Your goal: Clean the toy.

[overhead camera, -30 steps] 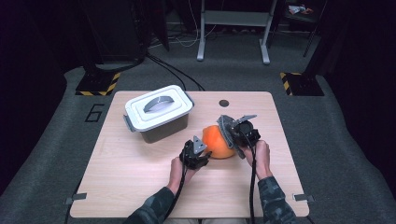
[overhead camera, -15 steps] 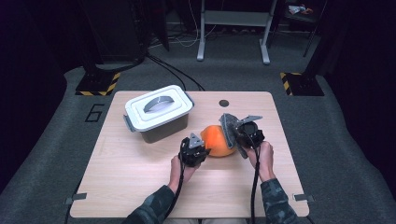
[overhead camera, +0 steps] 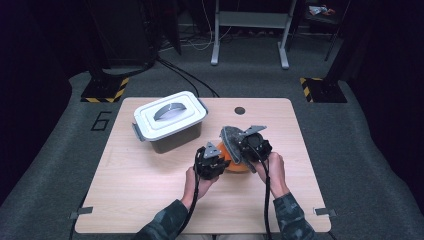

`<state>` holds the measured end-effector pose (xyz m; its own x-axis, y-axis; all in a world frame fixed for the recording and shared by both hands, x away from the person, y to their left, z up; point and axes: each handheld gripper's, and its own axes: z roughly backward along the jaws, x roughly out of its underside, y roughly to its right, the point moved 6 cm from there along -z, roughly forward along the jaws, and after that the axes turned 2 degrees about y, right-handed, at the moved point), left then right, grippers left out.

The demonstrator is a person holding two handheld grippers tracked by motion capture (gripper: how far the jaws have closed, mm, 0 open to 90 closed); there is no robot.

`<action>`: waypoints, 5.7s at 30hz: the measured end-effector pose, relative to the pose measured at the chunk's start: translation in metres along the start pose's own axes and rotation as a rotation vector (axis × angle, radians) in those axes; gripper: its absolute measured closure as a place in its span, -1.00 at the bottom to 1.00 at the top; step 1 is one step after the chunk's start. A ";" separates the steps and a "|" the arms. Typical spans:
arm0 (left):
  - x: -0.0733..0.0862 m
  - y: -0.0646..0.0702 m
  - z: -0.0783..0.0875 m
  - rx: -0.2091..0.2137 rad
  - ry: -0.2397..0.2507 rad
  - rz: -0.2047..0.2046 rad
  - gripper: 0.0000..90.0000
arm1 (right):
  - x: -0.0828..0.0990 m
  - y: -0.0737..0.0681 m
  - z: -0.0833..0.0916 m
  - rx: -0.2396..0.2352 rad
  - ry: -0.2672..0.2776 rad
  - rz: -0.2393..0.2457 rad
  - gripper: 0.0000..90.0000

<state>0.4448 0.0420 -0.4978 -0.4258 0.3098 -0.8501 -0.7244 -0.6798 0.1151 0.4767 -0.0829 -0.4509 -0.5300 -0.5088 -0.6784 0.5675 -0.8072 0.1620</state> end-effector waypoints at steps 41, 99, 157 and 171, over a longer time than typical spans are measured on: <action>0.010 -0.012 -0.001 -0.015 0.001 0.051 0.74 | 0.056 0.045 -0.036 0.065 -0.150 -0.130 0.66; 0.004 -0.010 -0.003 -0.015 0.009 0.030 0.72 | 0.011 0.007 -0.012 -0.057 0.004 -0.028 0.57; 0.005 -0.019 0.000 -0.030 0.008 0.016 0.50 | 0.022 0.026 -0.016 0.016 -0.043 -0.099 0.64; -0.001 -0.020 -0.007 -0.087 0.003 -0.129 0.05 | 0.018 0.033 -0.020 0.022 -0.051 -0.079 0.64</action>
<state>0.4634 0.0501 -0.5030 -0.3304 0.3965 -0.8565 -0.7232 -0.6895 -0.0402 0.4987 -0.1127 -0.4720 -0.6040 -0.4575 -0.6525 0.5091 -0.8515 0.1258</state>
